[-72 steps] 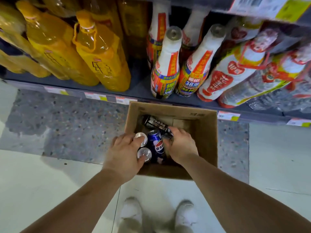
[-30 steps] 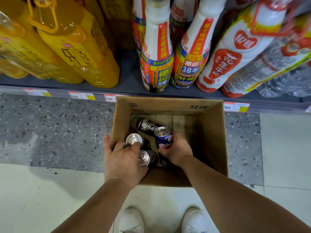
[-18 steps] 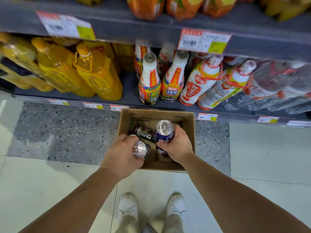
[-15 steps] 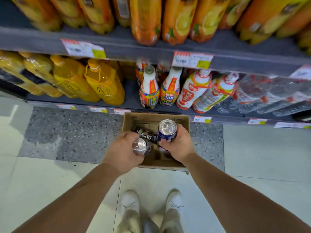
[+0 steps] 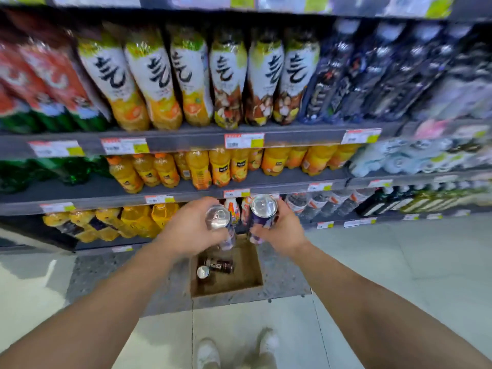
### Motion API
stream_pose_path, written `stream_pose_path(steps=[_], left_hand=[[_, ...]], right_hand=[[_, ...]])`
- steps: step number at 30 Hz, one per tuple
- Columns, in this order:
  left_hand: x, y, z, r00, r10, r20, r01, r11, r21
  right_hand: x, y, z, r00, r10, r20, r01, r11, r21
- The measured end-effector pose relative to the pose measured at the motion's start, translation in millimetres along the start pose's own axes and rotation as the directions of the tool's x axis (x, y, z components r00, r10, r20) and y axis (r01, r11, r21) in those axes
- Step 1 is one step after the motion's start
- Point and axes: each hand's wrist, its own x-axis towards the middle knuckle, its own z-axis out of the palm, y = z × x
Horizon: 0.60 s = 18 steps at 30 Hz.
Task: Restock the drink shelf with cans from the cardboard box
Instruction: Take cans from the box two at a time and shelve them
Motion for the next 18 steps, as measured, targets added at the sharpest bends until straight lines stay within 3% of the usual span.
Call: stream_pose_path(steps=[9,18], left_hand=[[-14,173,-63,0.941,0.318,-0.114,-0.312,0.948,0.067],[-26,403,5,0.85,0.517,-0.1,-0.508,0.855,0.102]], right_hand=[[-66,-66,-153,0.98,-0.095,-0.175,0.109,0.991,0.072],[-159,-23,-377,0.925,-0.09,-0.368,0.126,0.989,0.076]])
